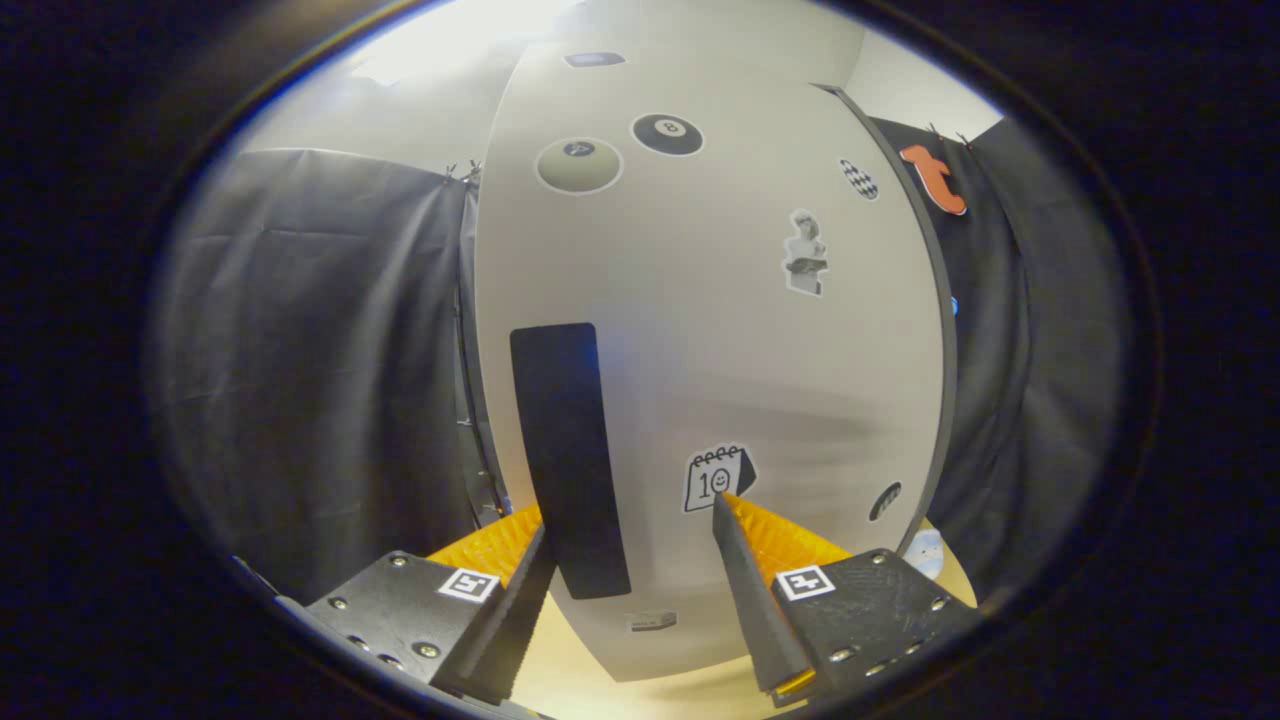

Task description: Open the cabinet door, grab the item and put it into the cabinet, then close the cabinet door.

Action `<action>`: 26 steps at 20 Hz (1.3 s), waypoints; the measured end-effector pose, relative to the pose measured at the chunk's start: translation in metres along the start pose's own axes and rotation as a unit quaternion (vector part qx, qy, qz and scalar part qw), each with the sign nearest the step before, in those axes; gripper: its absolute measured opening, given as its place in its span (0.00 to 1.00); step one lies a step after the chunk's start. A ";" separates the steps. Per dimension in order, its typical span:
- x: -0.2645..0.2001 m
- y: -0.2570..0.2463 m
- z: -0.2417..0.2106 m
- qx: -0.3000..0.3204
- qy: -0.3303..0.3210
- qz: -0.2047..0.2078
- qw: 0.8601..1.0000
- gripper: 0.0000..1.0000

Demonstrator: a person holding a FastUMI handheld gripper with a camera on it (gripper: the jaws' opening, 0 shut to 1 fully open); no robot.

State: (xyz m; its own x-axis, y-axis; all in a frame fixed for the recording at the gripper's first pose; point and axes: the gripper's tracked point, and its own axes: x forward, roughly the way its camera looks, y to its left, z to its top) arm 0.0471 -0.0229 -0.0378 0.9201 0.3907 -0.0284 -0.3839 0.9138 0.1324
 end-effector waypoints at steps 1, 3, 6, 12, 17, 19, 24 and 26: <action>0.009 0.002 0.001 -0.004 -0.003 -0.005 1.000 0.85; 0.024 0.006 0.003 -0.007 -0.007 -0.016 1.000 0.85; 0.050 0.011 0.006 -0.021 -0.012 -0.033 0.999 0.86; 0.096 0.015 0.008 -0.035 -0.025 -0.074 0.996 0.90; 0.119 0.015 0.009 -0.042 -0.039 -0.115 0.992 0.91; 0.126 0.014 0.009 -0.043 -0.045 -0.124 0.990 0.91; 0.134 0.013 0.009 -0.045 -0.051 -0.137 0.988 0.92; 0.133 0.012 0.008 -0.045 -0.052 -0.138 0.988 0.92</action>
State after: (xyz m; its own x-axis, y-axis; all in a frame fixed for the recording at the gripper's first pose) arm 0.1657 0.0397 -0.0318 0.9919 0.1165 0.0508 -0.1188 0.9919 0.0454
